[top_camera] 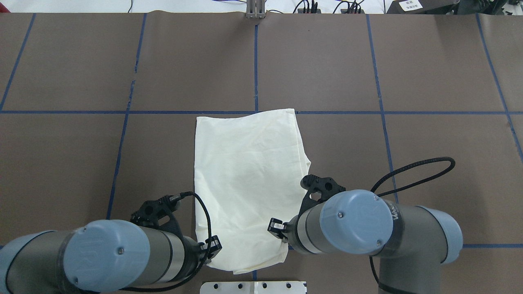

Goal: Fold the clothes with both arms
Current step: 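Lift the near edge with both grippers and fold it over toward the far edge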

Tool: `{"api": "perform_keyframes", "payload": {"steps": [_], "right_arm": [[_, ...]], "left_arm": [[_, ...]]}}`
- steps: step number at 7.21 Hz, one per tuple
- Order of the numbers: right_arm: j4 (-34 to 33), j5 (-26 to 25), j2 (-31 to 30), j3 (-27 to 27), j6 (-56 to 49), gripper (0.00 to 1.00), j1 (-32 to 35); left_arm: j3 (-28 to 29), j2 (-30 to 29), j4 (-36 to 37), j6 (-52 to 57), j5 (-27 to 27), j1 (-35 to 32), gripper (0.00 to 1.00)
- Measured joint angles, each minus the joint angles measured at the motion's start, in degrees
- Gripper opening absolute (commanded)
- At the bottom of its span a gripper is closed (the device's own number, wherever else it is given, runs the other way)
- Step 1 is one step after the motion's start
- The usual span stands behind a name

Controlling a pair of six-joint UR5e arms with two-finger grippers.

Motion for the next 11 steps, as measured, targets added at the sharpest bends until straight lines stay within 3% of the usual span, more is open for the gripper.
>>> {"api": "perform_keyframes", "payload": {"steps": [4,8,9,10,11], "right_arm": [[0.75,7.94,6.69,-10.43,-5.69,0.0,13.38],[8.62,8.95,15.38,-29.15,-7.18,0.0,18.94],[9.64,9.02,17.74,-34.39,-8.05,0.04,19.83],[11.44,9.07,18.8,-38.36,-8.5,0.9,20.79],[13.09,9.14,19.3,-41.51,-9.04,1.0,21.83]], "left_arm": [[5.11,-4.29,-0.64,9.79,-4.83,-14.11,0.0],[24.78,-9.99,-13.95,13.27,-5.78,-22.72,0.0],[29.69,-11.46,-17.27,14.94,-5.69,-24.28,0.0],[33.34,-12.32,-19.84,16.28,-5.56,-25.65,0.0],[37.31,-13.45,-22.32,16.94,-5.4,-26.89,0.57]]}}
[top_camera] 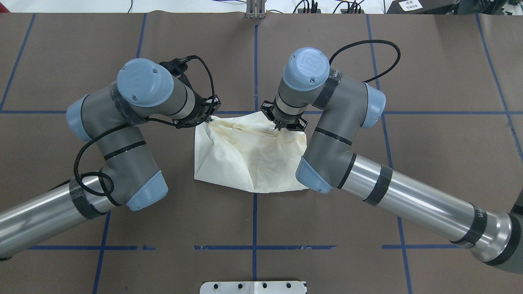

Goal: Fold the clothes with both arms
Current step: 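Lift the near edge with both grippers and fold it over toward the far edge, then open both grippers and raise them off the folded shirt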

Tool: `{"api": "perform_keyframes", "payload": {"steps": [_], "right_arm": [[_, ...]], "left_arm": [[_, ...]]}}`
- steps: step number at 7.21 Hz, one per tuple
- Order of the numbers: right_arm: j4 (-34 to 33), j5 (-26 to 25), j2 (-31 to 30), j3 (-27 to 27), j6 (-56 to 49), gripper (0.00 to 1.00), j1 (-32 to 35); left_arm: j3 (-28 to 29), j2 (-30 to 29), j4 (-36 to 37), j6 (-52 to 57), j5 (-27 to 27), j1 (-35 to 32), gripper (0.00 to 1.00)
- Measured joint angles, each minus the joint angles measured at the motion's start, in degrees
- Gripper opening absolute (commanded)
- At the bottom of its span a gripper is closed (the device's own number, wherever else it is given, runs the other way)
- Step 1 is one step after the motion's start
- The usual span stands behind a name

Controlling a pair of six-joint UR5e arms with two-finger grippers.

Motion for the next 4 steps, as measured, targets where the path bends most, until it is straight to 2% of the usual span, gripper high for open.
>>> {"api": "perform_keyframes", "payload": {"steps": [1,3,4], "right_arm": [[0.84,0.12,0.28,-1.97,-1.54,1.0,1.05],[1.39,3.41,0.72,-3.17,-6.54,1.0,4.35],[1.41,5.91,1.02,-3.28,-8.34,1.0,6.16]], "left_arm": [[3.97,-1.47,-2.49,0.28,0.42,-1.17,1.0],[10.48,-4.19,-6.32,3.62,2.37,-2.75,1.0],[11.73,-4.65,-6.95,5.24,2.77,-3.54,1.0]]}}
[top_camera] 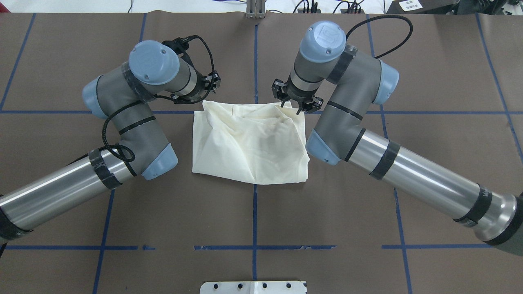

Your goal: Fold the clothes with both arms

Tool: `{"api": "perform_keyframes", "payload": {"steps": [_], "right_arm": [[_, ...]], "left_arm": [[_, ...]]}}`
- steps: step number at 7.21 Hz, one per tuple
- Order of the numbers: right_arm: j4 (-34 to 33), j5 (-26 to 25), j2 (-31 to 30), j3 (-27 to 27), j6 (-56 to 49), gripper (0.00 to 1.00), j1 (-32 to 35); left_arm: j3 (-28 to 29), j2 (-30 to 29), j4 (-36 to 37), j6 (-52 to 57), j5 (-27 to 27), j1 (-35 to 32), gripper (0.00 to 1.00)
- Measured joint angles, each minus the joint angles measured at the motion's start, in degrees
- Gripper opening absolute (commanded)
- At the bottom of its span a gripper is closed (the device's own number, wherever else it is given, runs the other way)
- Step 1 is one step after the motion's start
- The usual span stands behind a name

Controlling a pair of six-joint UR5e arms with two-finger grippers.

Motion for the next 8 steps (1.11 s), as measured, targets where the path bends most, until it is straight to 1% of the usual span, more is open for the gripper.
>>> {"api": "perform_keyframes", "payload": {"steps": [2,3,5,6,8], "right_arm": [[-0.1,3.07,0.65,0.08,-2.54,1.0,2.25],[-0.29,3.76,0.74,0.33,-3.54,1.0,2.9],[-0.91,5.99,0.07,1.41,-6.08,1.0,5.44],[-2.21,6.7,-0.56,2.33,-8.1,1.0,6.69],[-8.5,7.01,-1.45,5.12,-14.69,1.0,8.69]], "left_arm": [[0.36,0.31,-0.86,3.44,-0.55,-1.07,1.0],[-0.77,1.82,-2.79,4.5,-1.83,-1.25,1.0],[-4.26,6.75,-9.66,4.81,-7.13,-0.85,1.0],[-5.14,7.62,-11.24,4.37,-9.45,0.0,1.0],[-6.34,7.96,-14.62,1.74,-11.26,2.79,1.0]]}}
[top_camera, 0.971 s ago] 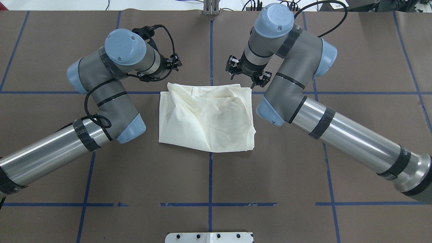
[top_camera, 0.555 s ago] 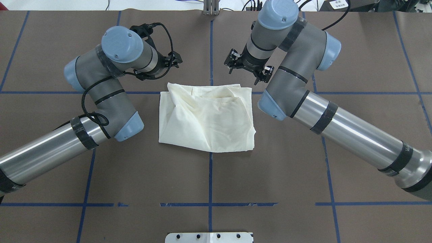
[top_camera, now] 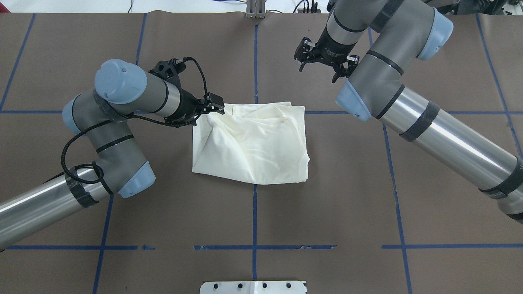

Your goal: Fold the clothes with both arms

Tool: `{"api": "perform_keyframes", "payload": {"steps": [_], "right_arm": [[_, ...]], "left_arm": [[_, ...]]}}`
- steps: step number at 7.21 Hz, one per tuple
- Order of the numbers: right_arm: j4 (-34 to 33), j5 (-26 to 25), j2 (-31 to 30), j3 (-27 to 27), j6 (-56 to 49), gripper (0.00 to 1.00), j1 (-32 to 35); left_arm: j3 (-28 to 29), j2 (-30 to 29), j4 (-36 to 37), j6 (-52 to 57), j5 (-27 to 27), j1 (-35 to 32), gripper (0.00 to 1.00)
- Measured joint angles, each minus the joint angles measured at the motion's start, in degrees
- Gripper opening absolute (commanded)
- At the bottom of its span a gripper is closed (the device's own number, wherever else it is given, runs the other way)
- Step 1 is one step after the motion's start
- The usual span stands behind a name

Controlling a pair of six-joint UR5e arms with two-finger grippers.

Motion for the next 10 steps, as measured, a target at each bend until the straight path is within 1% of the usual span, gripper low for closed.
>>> {"api": "perform_keyframes", "payload": {"steps": [2,5,6,8,10], "right_arm": [[-2.83,0.07,-0.41,1.35,-2.87,1.0,1.15],[-3.3,0.07,-1.05,2.09,-3.31,1.0,1.58],[-3.31,0.07,-1.2,2.27,-3.32,1.0,1.63],[-3.37,0.03,-1.31,2.43,-3.33,1.0,1.71],[-3.4,0.02,-1.42,2.53,-3.33,1.0,1.92]], "left_arm": [[0.51,0.04,-3.22,-1.02,-0.16,1.47,1.0],[4.04,-0.37,-8.93,-0.84,-0.44,2.74,1.0],[4.3,-0.33,-9.52,-0.75,-1.32,2.93,1.0],[3.87,0.16,-9.91,-0.62,-4.89,3.06,1.0],[2.25,1.76,-10.37,-0.53,-7.9,3.2,1.0]]}}
